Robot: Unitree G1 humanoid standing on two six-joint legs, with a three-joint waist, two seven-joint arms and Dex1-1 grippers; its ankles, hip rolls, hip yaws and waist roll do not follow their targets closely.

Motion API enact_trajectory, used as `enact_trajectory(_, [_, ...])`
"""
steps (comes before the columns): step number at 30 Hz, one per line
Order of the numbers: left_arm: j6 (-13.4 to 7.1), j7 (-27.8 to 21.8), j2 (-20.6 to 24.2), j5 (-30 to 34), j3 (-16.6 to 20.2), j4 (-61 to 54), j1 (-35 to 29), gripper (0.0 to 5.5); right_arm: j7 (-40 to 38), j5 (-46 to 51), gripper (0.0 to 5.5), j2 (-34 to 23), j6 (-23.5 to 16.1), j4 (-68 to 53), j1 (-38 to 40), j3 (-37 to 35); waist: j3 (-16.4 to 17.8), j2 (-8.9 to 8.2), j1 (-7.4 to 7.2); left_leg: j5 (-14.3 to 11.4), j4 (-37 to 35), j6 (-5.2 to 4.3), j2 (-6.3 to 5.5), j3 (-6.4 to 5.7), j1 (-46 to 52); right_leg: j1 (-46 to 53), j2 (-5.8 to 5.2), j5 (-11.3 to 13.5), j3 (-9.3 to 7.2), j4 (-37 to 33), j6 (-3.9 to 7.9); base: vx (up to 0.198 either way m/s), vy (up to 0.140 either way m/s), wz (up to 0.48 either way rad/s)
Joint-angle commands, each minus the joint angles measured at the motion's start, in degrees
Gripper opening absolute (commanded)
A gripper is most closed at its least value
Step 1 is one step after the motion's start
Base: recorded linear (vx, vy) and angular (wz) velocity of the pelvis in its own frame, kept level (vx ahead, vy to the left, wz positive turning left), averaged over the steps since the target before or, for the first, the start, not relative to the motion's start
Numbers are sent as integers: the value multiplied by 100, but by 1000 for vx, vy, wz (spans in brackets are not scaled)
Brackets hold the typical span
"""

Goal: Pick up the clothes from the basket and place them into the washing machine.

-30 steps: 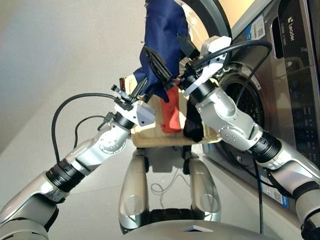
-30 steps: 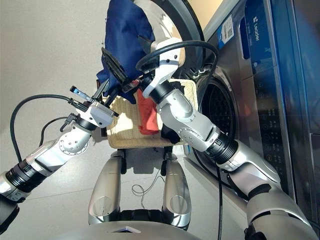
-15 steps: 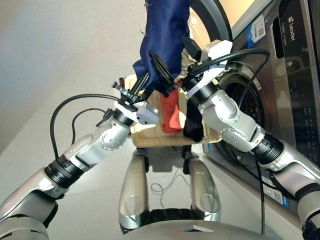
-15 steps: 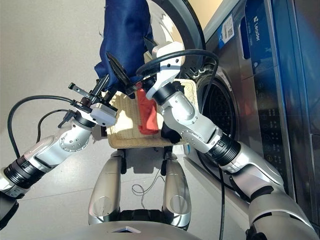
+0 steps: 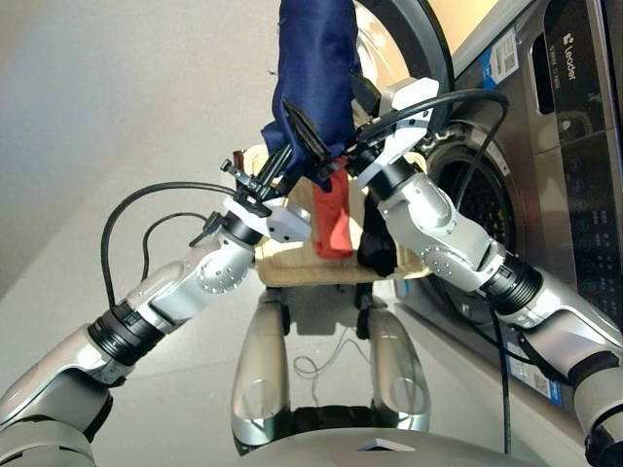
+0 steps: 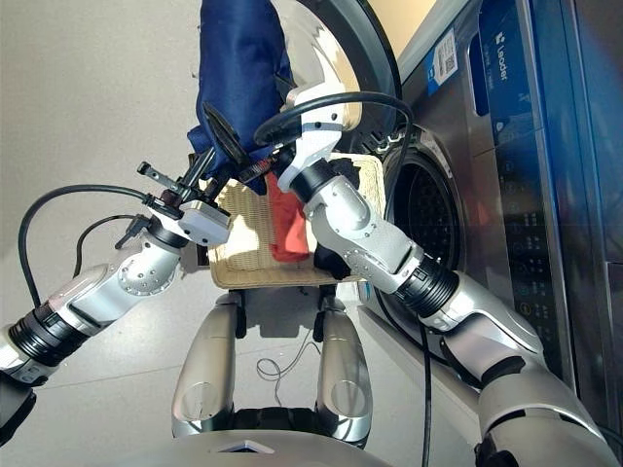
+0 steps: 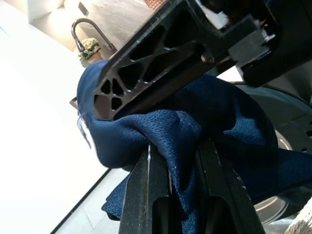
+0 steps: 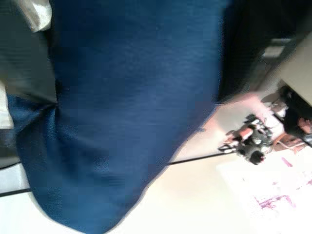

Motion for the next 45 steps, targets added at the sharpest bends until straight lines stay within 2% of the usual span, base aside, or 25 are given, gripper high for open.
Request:
enact_trajectory(1, [-459,296,-159,73,-68,-1063,-565,0,-43,46,0,-10,-74,-79,-484,50,-228,152,53,-133,181,-56,-169,216,56,-289,-131,-142,325,488,120,0,0,0])
enact_trajectory(13, [-447,242,-126,65,-87,-1071,-506,0,-139,-453,0,-66,-138,-132,-55,-298,-208,156,29,-139,206,-49,-171,207,44,-284,-139,-154,310,505,126,0,0,0])
enact_trajectory(14, [-463,248,-133,54,-76,-1080,-480,15,-154,-568,0,-65,-143,-117,33,-361,-201,160,27,-142,209,-44,-173,204,44,-282,-141,-156,308,506,128,0,0,0])
enact_trajectory(15, [-481,248,-147,43,-68,-1077,-457,101,-191,-736,0,-48,-184,-73,160,-448,-192,175,19,-141,207,-41,-174,200,43,-285,-140,-156,305,507,129,0,0,0])
enact_trajectory(16, [-498,245,-162,29,-72,-1075,-424,248,-269,-991,0,2,-212,-14,346,-584,-187,190,18,-142,212,-35,-173,194,39,-281,-139,-162,300,509,130,0,0,0])
enact_trajectory(17, [-519,247,-178,23,-67,-1069,-405,317,-336,-1158,0,59,-230,63,490,-705,-183,203,12,-144,216,-31,-174,190,35,-286,-140,-166,299,515,130,0,0,0])
enact_trajectory(18, [-534,258,-199,2,-60,-1067,-380,550,-488,-1372,0,148,-297,190,676,-857,-181,218,4,-147,223,-28,-174,193,29,-290,-137,-174,299,526,131,0,0,0])
enact_trajectory(21, [-602,318,-235,-53,-124,-1051,-355,550,-1059,-1887,0,576,-487,860,1233,-1330,-180,265,-26,-148,221,-15,-177,189,24,-288,-144,-179,291,519,138,0,0,0])
enact_trajectory(25, [-768,428,-264,-140,-293,-1013,-471,550,-1478,-2299,0,908,-592,1798,1531,-1688,-185,313,-47,-157,260,-2,-194,160,-15,-307,-144,-195,296,555,145,0,0,0])
enact_trajectory(31, [-1044,483,-303,-421,-538,-993,-669,550,-1979,-2808,0,1118,-746,3192,1608,-2134,-192,396,-34,-180,274,17,-219,134,-33,-316,-159,-200,300,580,166,0,0,0])
enact_trajectory(38, [-1130,511,-477,-778,-477,-968,-655,550,-2146,-2871,0,1162,-719,4227,1745,-2409,-160,455,-29,-190,317,16,-247,115,-96,-373,-178,-189,315,598,185,0,0,0])
enact_trajectory(41, [-1081,651,-763,-861,-279,-1016,-750,550,-2218,-2802,0,1236,-689,4440,1851,-2478,-126,452,-43,-199,381,14,-262,87,-153,-415,-180,-197,323,641,178,0,0,0])
enact_trajectory(45, [-1108,598,-1530,-1505,-155,-1027,-883,550,-2527,-2545,0,1374,-673,4848,1821,-2739,-76,450,-72,-244,576,20,-299,18,-353,-607,-170,-264,357,834,140,0,0,0])
